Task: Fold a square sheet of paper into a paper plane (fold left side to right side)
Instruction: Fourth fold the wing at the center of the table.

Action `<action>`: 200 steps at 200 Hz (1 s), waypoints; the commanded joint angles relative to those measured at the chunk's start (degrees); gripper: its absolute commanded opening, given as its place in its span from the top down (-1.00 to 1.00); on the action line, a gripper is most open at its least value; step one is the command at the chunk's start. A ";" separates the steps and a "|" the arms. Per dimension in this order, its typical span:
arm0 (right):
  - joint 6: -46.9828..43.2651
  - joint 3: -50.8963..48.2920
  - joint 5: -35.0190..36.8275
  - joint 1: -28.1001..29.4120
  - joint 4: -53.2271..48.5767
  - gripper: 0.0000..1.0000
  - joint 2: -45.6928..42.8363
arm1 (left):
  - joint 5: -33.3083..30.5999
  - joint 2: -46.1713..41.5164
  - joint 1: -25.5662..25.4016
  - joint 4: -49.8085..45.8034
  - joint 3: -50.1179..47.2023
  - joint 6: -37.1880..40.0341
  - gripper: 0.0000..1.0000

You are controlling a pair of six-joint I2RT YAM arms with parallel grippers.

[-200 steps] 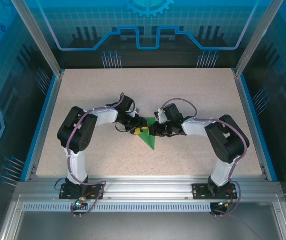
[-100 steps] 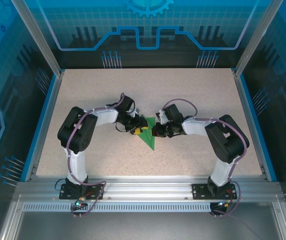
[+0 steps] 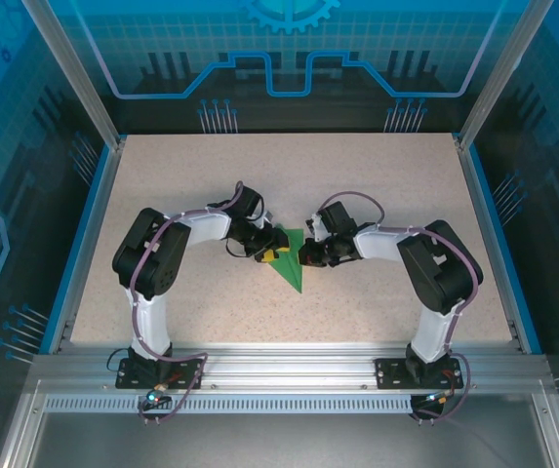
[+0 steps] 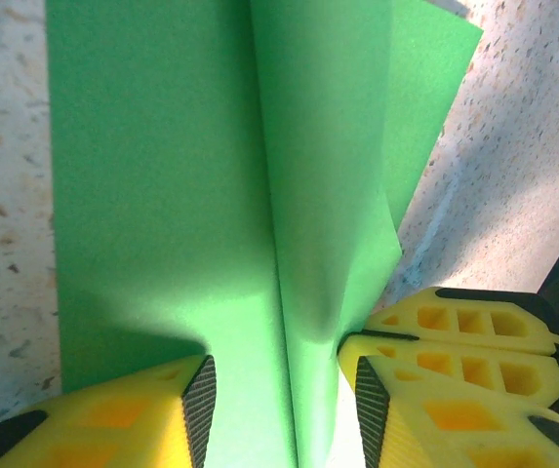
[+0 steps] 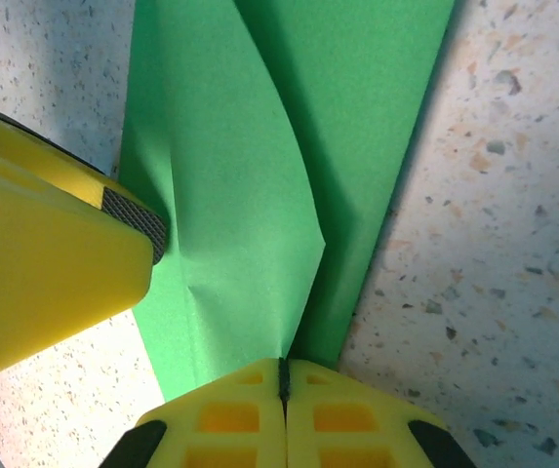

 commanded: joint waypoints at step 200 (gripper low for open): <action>-2.95 3.10 5.67 0.23 -10.18 0.94 3.92 | -0.25 -2.86 -1.37 -3.06 3.22 2.82 0.65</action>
